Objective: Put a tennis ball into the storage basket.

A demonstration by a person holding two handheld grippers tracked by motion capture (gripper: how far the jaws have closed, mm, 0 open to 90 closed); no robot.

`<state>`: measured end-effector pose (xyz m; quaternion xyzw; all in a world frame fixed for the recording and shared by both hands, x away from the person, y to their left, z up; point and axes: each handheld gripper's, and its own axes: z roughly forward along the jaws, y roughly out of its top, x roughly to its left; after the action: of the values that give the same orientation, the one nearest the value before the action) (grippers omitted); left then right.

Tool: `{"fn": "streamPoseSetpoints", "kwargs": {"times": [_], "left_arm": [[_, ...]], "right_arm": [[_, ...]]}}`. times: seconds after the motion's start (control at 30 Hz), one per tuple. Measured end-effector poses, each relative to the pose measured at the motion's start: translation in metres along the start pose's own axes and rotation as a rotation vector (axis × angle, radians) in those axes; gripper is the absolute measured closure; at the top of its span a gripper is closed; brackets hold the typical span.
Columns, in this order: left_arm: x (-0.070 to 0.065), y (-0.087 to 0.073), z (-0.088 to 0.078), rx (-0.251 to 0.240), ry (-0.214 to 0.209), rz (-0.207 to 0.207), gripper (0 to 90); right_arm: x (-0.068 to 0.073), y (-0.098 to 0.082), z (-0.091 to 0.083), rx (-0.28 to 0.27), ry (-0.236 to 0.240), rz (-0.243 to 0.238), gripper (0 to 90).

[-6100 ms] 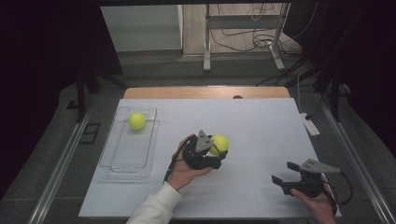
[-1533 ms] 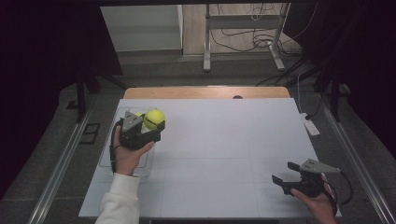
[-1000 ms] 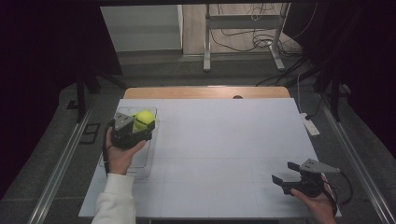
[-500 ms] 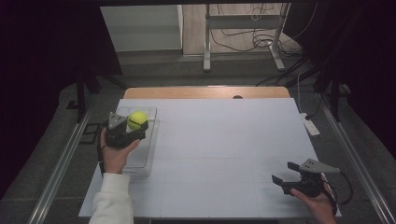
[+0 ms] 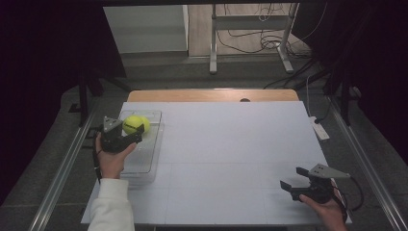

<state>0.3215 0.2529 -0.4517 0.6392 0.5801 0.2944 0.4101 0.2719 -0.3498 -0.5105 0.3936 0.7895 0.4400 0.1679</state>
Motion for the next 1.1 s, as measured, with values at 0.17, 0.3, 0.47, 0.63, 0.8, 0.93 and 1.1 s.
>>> {"fn": "streamPoseSetpoints", "kwargs": {"times": [0.17,0.3,0.47,0.63,0.8,0.93,1.1], "left_arm": [[0.006,-0.002,0.002,0.019,0.018,-0.015,26.2],[0.006,-0.002,0.003,0.031,0.020,-0.012,26.2],[0.005,-0.002,0.005,0.043,0.029,0.004,26.2],[0.007,-0.003,0.008,0.056,0.032,-0.006,26.2],[0.009,-0.005,0.010,0.080,0.048,-0.003,26.1],[0.011,-0.007,0.012,0.098,0.053,-0.008,26.1],[0.013,-0.008,0.015,0.126,0.059,-0.014,26.1]], "right_arm": [[0.000,0.000,0.000,0.001,0.002,-0.001,11.9],[0.000,0.000,0.000,0.002,0.002,-0.002,11.8],[0.000,0.000,0.000,0.002,0.001,-0.001,11.8],[0.000,0.000,0.000,0.002,0.002,-0.002,11.8],[0.000,0.000,0.000,-0.003,0.003,-0.001,11.8],[0.001,0.000,0.000,-0.002,0.004,-0.001,11.8],[0.001,0.000,0.000,-0.002,0.004,-0.001,11.8]]}}
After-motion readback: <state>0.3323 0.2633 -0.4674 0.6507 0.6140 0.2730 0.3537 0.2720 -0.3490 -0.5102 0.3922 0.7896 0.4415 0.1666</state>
